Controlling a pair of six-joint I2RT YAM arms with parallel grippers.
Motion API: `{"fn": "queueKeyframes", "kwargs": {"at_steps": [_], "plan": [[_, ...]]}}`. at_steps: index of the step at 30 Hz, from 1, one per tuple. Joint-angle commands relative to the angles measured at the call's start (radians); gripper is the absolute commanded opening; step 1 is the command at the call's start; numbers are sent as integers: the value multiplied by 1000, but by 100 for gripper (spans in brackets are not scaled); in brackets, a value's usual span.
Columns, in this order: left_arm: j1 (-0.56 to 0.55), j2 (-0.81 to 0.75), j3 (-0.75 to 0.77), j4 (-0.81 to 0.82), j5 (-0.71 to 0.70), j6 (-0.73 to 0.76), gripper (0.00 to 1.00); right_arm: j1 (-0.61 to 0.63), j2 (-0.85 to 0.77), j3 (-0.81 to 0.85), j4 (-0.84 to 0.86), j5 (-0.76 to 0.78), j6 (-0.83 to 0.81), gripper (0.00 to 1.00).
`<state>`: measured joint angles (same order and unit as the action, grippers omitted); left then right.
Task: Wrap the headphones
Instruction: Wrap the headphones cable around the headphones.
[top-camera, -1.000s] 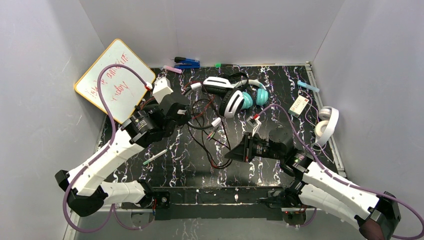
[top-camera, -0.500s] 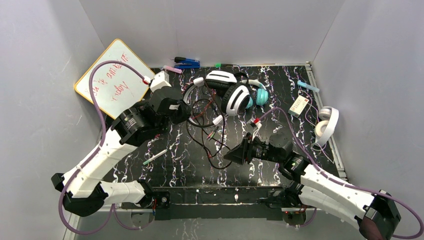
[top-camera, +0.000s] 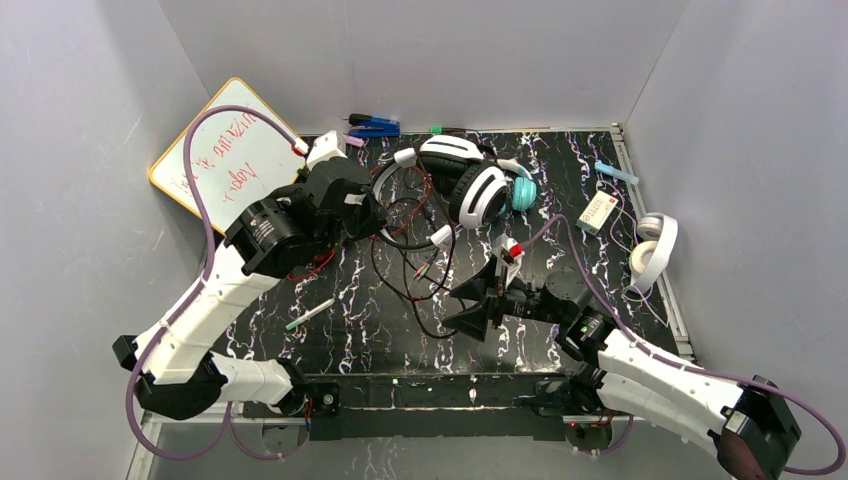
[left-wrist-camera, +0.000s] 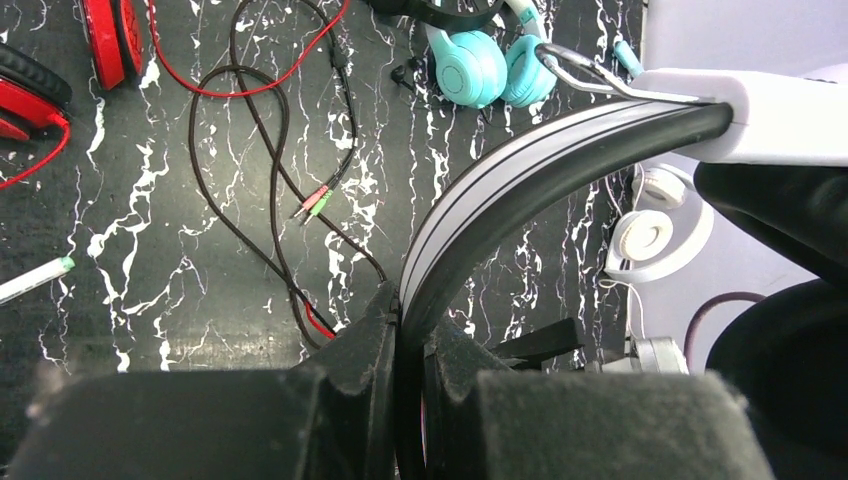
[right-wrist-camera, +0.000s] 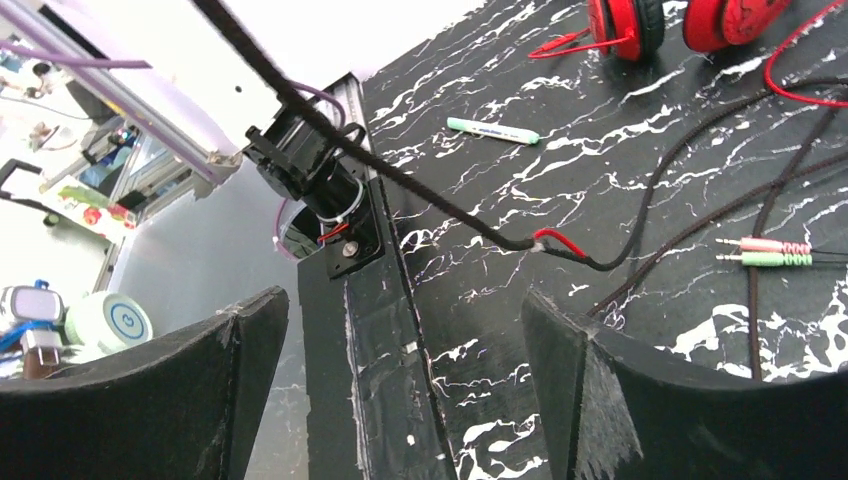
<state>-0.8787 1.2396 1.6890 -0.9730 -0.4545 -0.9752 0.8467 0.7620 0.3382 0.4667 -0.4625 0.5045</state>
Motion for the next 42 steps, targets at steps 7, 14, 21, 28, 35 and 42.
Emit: {"fn": "queueKeyframes", "kwargs": {"at_steps": [7, 14, 21, 28, 35, 42], "plan": [[6, 38, 145, 26, 15, -11, 0, 6, 86, -24, 225, -20, -163, 98], [6, 56, 168, 32, 37, -14, 0, 13, 298, -69, 641, 24, -156, 92], [6, 63, 172, 42, 59, -15, 0, 37, 496, 7, 833, 84, -195, 82], [6, 65, 207, 39, 64, -17, 0, 37, 631, 29, 969, 145, -228, 82], [6, 92, 302, 38, 118, -38, 0, 37, 782, 53, 1116, 144, -233, 74], [6, 101, 361, 56, 175, -70, 0, 37, 833, 88, 1144, 139, -225, 51]]}}
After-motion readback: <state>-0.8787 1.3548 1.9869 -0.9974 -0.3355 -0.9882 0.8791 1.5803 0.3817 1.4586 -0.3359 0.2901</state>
